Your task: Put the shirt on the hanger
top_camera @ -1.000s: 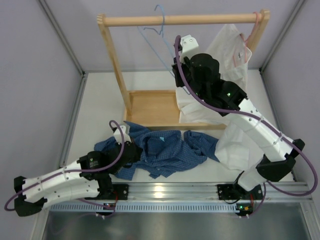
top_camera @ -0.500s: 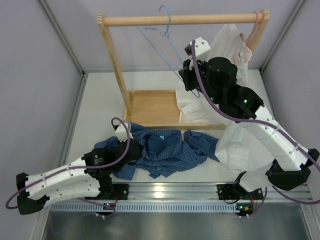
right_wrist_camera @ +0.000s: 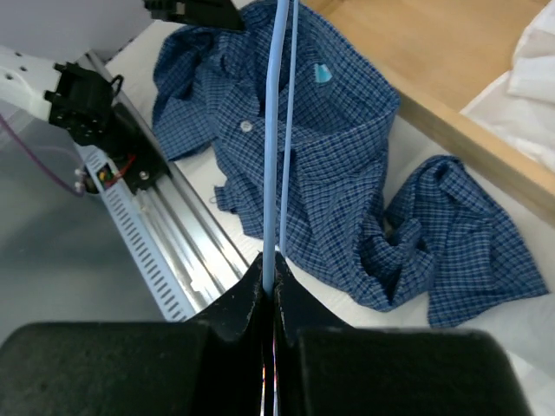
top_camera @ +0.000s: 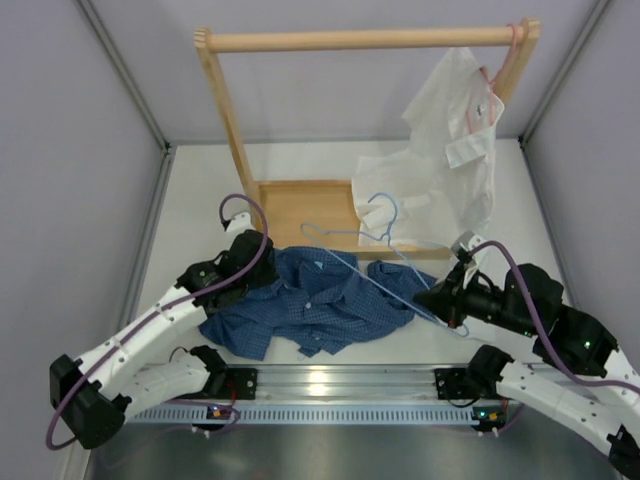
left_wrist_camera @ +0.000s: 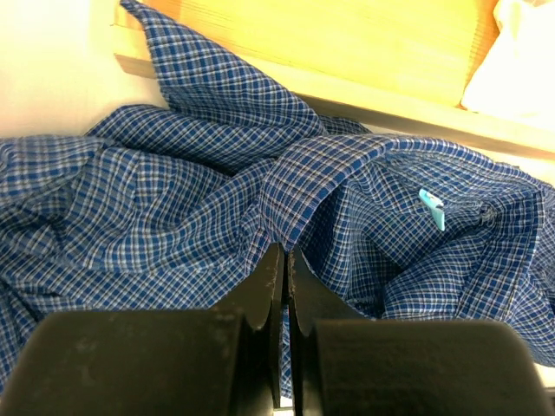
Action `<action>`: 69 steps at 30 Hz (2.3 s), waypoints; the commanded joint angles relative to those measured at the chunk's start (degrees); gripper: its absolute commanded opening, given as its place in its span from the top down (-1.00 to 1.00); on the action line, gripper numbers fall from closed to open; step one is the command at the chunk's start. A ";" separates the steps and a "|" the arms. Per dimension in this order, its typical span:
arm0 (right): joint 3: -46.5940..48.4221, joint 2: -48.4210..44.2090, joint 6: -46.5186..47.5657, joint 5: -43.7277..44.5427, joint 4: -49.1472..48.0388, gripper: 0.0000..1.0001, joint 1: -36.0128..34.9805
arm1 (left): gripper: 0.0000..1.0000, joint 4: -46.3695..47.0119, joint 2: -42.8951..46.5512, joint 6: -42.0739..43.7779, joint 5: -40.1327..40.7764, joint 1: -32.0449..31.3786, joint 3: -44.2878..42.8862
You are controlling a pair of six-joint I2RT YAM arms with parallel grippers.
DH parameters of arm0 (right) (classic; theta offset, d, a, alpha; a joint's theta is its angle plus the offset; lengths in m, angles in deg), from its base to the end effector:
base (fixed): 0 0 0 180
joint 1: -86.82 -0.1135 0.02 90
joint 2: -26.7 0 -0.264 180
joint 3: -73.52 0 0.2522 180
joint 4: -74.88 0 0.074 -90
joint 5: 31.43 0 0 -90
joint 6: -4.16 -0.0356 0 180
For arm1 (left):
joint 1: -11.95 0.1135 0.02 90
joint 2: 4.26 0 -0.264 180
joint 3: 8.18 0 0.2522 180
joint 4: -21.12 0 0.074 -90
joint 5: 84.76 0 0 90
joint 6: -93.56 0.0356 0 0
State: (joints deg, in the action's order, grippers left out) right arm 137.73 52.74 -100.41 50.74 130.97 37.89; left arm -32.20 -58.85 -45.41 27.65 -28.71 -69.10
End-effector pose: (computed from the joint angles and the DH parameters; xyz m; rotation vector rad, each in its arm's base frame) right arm 0.0522 0.0673 0.3516 -0.6779 1.8595 0.8719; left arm 0.1534 -0.1139 0.2783 -0.3499 2.3085 -0.3193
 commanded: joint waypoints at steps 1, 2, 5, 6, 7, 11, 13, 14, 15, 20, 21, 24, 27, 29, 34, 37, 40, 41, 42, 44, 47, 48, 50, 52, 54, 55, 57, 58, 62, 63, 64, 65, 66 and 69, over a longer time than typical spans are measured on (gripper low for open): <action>-2.28 -3.26 -5.46 -5.26 3.11 1.00 0.59 | 1.00 5.62 -1.13 4.06 -6.85 2.52 -2.24; -2.90 -3.80 -6.86 -5.35 3.11 1.00 0.59 | 1.00 6.15 -1.48 4.23 -7.99 2.87 -2.41; -5.63 -4.60 -7.75 -6.84 1.80 1.00 0.50 | 1.00 7.99 -2.54 4.67 -11.49 2.87 -2.85; -6.24 -4.42 -7.84 -7.19 0.40 1.00 0.59 | 1.00 9.39 -2.72 4.85 -12.73 2.87 -2.77; -7.12 -3.55 -7.84 -7.45 -0.48 1.00 0.59 | 1.00 10.10 -2.80 5.20 -13.88 2.87 -2.77; -8.79 -0.47 -8.46 -10.88 -4.70 1.00 0.59 | 1.00 13.53 -1.67 5.90 -18.46 2.87 -1.71; -9.41 0.15 -8.46 -12.99 -6.72 1.00 0.50 | 1.00 13.62 -1.22 6.34 -18.02 2.87 -1.89; -9.67 0.24 -8.63 -14.04 -7.34 1.00 0.59 | 1.00 13.62 -1.22 6.69 -18.11 2.87 -1.97; -10.28 0.32 -8.55 -14.66 -8.56 1.00 0.50 | 1.00 13.62 -1.40 7.48 -18.89 2.87 -2.24; -13.54 3.22 -8.72 -18.96 -15.68 1.00 0.50 | 1.00 17.92 -1.31 13.28 -35.57 2.78 -2.41; -13.98 3.92 -8.64 -19.41 -17.09 1.00 0.50 | 1.00 17.84 -0.70 14.77 -37.86 2.78 -2.67; -15.38 5.95 -8.11 -20.11 -23.67 1.00 0.59 | 1.00 17.84 2.02 17.76 -43.76 2.61 -3.29; -16.35 7.53 -8.19 -16.52 -28.96 1.00 0.59 | 1.00 16.44 6.85 20.04 -48.33 2.61 -4.61; -16.36 8.50 -8.20 -12.32 -31.50 1.00 0.59 | 1.00 14.69 9.66 20.58 -48.17 2.61 -6.70; -16.27 9.73 -7.06 -7.73 -35.38 1.00 0.50 | 1.00 3.88 9.59 24.09 -42.38 2.61 -12.34; -16.00 10.61 -5.57 -11.21 -38.54 1.00 0.59 | 1.00 -0.60 7.22 25.68 -37.63 2.61 -14.80; -15.65 12.01 -4.16 -19.21 -42.75 1.00 0.50 | 1.00 -0.88 5.64 26.38 -38.75 2.61 -15.77; -15.57 12.45 -3.81 -23.67 -44.07 1.00 0.50 | 1.00 -0.88 5.20 26.56 -39.46 2.61 -16.03; -15.30 12.89 -3.28 -25.46 -44.61 1.00 0.50 | 1.00 -0.97 4.58 27.08 -41.12 2.61 -16.47; -15.12 13.94 -1.26 -30.28 -44.96 1.00 0.50 | 1.00 -0.97 4.40 27.52 -42.27 2.52 -17.44; -15.56 15.44 -1.16 -34.43 -47.59 1.00 0.50 | 1.00 -1.84 4.58 28.84 -44.73 2.43 -19.02; -16.00 16.40 -1.16 -35.05 -48.30 1.00 0.50 | 1.00 -2.19 4.66 29.02 -45.00 2.35 -19.46; -16.09 17.46 -0.47 -36.02 -49.09 1.00 0.50 | 1.00 -3.59 4.93 29.89 -45.53 2.34 -20.86; -16.27 18.87 -0.81 -34.10 -49.97 1.00 0.50 | 1.00 -4.04 5.10 30.34 -48.84 2.26 -21.48; -16.53 20.27 -2.30 -31.73 -53.12 1.00 0.50 | 1.00 -3.96 5.98 31.21 -52.54 1.91 -21.49; -16.62 20.71 -2.92 -30.50 -54.44 1.00 0.50 | 1.00 -3.96 5.98 31.22 -52.56 1.73 -21.49; -15.83 22.29 -3.19 -27.86 -55.94 1.00 0.41 | 1.00 -4.04 6.86 31.30 -52.56 1.64 -21.31; -15.57 22.91 -3.36 -25.59 -56.12 1.00 0.41 | 1.00 -4.04 7.04 31.30 -52.47 1.64 -21.31; -15.21 25.02 -3.80 -25.12 -59.72 1.00 0.24 | 1.00 -4.04 7.04 30.87 -51.95 1.55 -22.80; -16.00 25.20 -4.06 -25.56 -61.12 1.00 -0.20 | 1.00 -4.04 6.34 30.69 -51.08 1.55 -23.50; -16.79 25.20 -4.76 -26.00 -64.88 1.00 -0.38 | 1.00 -4.04 5.81 30.52 -50.37 1.55 -25.33; -17.58 25.11 -5.29 -25.83 -66.91 1.00 -0.64 | 1.00 -4.04 5.29 30.08 -49.58 1.55 -26.31; -19.59 24.59 -5.82 -25.48 -69.11 1.00 -0.90 | 1.00 -4.04 3.89 29.90 -49.31 1.55 -27.36; -23.89 23.10 -8.45 -22.32 -78.08 1.00 -1.08 | 1.00 -4.48 0.55 29.90 -51.50 1.47 -31.67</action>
State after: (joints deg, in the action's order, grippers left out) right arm 116.84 77.72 -106.64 25.80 68.96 37.41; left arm -38.14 -55.85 -15.36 -22.01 -26.85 -96.13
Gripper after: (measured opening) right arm 0.003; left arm 0.013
